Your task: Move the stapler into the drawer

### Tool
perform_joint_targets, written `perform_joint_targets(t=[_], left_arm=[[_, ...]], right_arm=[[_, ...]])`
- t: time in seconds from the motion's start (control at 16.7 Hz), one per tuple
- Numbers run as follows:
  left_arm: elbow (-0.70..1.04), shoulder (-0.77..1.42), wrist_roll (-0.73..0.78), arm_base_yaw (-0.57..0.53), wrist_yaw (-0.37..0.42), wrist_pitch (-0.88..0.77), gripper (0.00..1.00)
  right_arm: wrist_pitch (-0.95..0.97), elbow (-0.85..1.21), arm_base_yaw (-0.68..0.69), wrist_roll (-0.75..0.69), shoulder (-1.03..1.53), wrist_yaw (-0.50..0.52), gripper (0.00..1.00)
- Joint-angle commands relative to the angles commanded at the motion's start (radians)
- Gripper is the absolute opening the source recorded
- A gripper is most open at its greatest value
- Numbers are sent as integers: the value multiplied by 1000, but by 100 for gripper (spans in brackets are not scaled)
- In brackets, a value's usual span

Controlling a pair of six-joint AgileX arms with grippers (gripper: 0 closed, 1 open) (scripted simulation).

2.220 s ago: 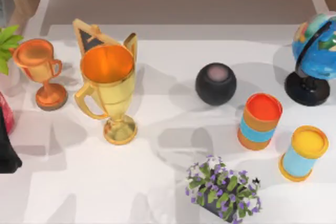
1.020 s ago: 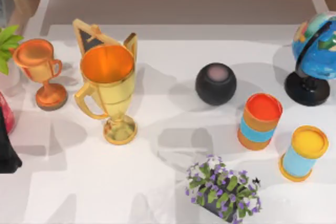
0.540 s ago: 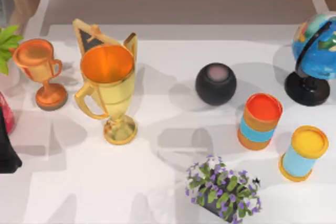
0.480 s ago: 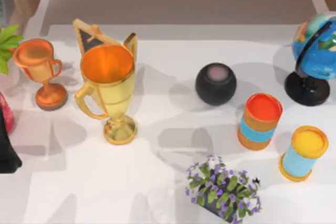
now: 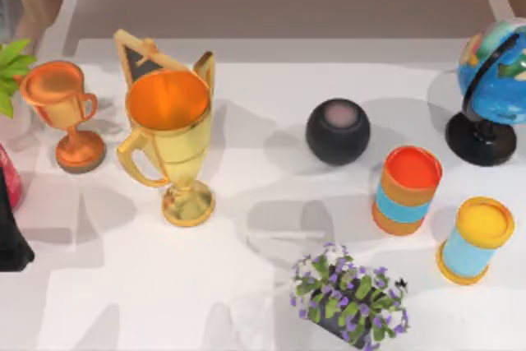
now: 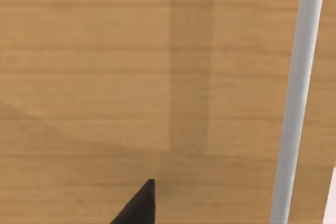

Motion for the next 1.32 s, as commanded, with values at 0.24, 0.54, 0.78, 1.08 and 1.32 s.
perform_joint_targets(t=[0.24, 0.54, 0.78, 1.08, 1.32], left_arm=[[0, 0, 0, 0, 0, 0, 100], [0, 0, 0, 0, 0, 0, 100], [0, 0, 0, 0, 0, 0, 100], [0, 0, 0, 0, 0, 0, 100], [0, 0, 0, 0, 0, 0, 100]], right_arm=[[0, 0, 0, 0, 0, 0, 32], [0, 0, 0, 0, 0, 0, 0], [0, 0, 0, 0, 0, 0, 0], [-5, 3, 1, 2, 4, 2, 0], [-68, 107, 54, 3, 41, 57, 0]])
